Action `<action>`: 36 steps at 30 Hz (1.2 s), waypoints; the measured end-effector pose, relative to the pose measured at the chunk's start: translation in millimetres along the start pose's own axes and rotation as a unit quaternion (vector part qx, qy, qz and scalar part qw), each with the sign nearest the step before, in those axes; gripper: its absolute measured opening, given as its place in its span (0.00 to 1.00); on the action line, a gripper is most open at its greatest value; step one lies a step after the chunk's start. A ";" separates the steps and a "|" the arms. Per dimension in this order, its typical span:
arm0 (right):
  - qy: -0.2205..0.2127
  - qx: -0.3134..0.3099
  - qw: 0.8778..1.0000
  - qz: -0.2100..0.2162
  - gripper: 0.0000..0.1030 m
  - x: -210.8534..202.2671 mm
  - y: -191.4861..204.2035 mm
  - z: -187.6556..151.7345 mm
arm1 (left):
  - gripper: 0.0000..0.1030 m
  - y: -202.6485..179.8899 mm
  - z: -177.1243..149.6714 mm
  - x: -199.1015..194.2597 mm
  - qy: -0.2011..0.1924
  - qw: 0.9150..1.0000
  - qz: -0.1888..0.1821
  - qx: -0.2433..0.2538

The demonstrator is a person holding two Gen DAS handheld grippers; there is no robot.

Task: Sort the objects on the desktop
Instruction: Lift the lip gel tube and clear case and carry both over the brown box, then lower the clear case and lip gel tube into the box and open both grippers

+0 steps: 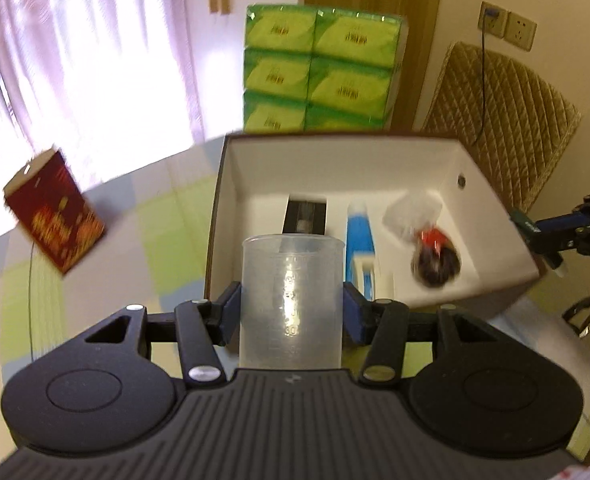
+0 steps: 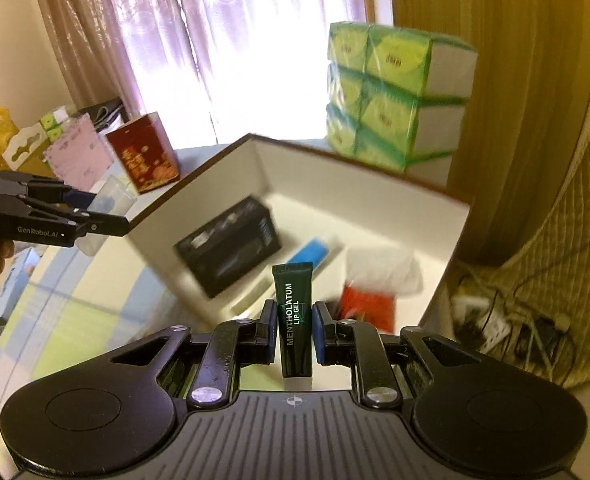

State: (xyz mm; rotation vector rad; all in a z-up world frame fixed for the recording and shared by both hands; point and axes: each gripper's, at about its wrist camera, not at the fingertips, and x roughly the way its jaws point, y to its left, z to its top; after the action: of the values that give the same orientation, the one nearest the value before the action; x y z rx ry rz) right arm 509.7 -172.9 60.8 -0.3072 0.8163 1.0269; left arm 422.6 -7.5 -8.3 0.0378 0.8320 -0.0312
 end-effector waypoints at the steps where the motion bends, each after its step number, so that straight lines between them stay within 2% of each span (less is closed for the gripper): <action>1: 0.002 -0.003 1.000 -0.003 0.14 6.0 -3.6 6.8 | 0.46 -0.8 9.7 6.4 0.000 1.000 -0.002 0.005; 6: 0.027 -0.014 0.999 -0.024 0.14 42.8 -23.6 32.7 | 0.46 -3.1 51.5 48.4 0.009 1.000 -0.010 0.021; 15: 0.068 -0.026 0.996 -0.048 0.14 98.1 -50.0 49.4 | 0.46 2.8 97.0 139.6 0.066 0.997 0.016 0.037; 25: 0.091 -0.040 0.993 -0.055 0.14 125.9 -67.2 58.1 | 0.46 -0.4 115.2 198.2 0.099 0.990 0.042 0.092; 31: 0.100 -0.041 0.992 -0.059 0.14 133.0 -77.0 59.4 | 0.46 -2.0 116.0 215.0 0.116 0.986 0.049 0.113; 36: 0.103 -0.042 0.992 -0.063 0.14 138.3 -81.5 60.8 | 0.46 1.3 114.4 225.9 0.127 0.984 0.054 0.112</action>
State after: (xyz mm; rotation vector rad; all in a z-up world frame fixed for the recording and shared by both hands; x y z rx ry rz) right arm 642.9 -91.0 -9.9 -0.5363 0.9283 0.9219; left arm 659.2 -14.3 -98.4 0.3036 1.0771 -0.0168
